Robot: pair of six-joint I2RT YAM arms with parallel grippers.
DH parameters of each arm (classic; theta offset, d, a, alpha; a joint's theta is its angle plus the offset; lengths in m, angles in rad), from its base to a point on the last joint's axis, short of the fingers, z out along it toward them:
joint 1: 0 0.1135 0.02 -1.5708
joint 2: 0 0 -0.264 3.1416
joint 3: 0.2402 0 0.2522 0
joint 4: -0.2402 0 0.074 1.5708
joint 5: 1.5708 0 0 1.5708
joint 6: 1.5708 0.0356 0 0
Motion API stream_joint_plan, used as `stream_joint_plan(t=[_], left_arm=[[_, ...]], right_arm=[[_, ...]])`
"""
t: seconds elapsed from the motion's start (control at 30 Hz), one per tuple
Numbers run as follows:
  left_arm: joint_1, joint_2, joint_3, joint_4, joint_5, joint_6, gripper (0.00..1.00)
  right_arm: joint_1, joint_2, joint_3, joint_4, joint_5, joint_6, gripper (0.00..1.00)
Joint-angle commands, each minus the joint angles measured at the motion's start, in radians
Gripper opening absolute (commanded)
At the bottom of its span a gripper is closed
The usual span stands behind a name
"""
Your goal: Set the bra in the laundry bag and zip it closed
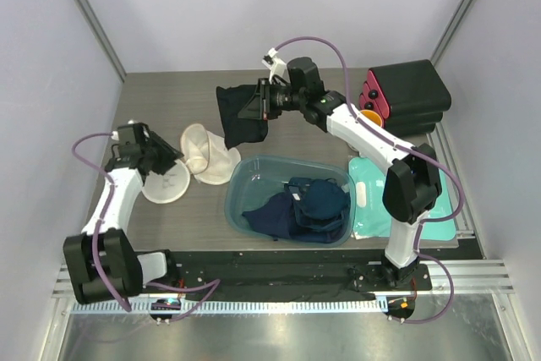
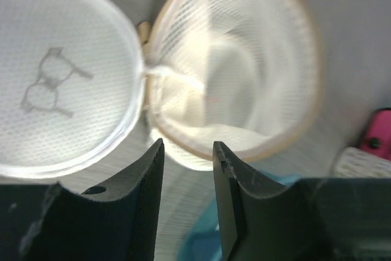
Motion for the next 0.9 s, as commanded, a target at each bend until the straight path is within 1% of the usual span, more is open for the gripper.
stream_joint_plan(t=[0.0,0.07,0.13,0.23,0.43,0.53,0.67,0.77,0.87], left_arm=[[-0.064,0.081,-0.005,-0.026,-0.291,-0.020,0.36],[-0.073,0.101,-0.036,0.022,-0.303,-0.051,0.35],[-0.076,0.155,-0.036,0.060,-0.321,-0.078,0.32],[-0.081,0.254,-0.022,0.129,-0.271,-0.103,0.29],[-0.108,0.385,0.027,0.195,-0.272,-0.109,0.31],[-0.110,0.403,0.026,0.214,-0.269,-0.117,0.31],[-0.110,0.381,0.003,0.230,-0.266,-0.120,0.30],[-0.110,0.360,-0.036,0.278,-0.266,-0.126,0.35],[-0.110,0.360,-0.034,0.277,-0.266,-0.126,0.36]], right_arm=[[0.006,-0.028,0.025,0.009,0.013,-0.028,0.01],[0.004,-0.036,0.014,0.011,0.011,-0.027,0.01],[0.007,-0.045,0.005,0.011,0.008,-0.025,0.01],[0.009,-0.045,0.005,0.012,0.001,-0.024,0.01],[0.010,-0.053,0.002,0.011,-0.010,-0.024,0.01],[0.010,-0.053,-0.001,0.011,-0.013,-0.024,0.01],[0.013,-0.048,0.000,0.011,-0.016,-0.027,0.01],[0.013,-0.044,0.002,0.009,-0.018,-0.024,0.01],[0.013,-0.036,0.009,0.009,-0.025,-0.020,0.01]])
